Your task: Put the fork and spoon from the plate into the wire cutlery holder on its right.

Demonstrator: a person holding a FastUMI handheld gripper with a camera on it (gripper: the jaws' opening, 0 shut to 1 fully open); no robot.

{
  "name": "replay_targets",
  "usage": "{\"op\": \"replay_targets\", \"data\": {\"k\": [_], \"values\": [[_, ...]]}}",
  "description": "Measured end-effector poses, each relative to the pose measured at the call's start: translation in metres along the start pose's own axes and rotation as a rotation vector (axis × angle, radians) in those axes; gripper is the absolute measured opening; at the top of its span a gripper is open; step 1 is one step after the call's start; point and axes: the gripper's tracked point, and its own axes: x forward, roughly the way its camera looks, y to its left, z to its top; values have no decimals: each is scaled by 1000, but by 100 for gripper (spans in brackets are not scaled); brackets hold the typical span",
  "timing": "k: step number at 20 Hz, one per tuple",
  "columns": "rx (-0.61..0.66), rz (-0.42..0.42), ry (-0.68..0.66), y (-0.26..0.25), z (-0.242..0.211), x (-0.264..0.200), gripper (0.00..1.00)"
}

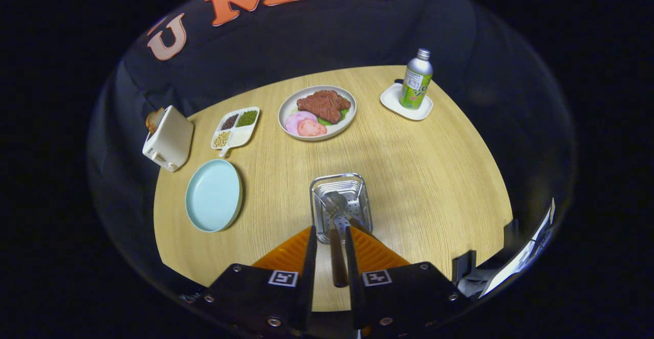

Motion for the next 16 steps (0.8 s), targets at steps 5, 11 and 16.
{"op": "replay_targets", "data": {"k": [5,11,16], "values": [[-37,52,-266,16,62,-30,67],[-42,72,-612,38,132,-87,93],[-89,56,-927,58,181,-158,97]]}}
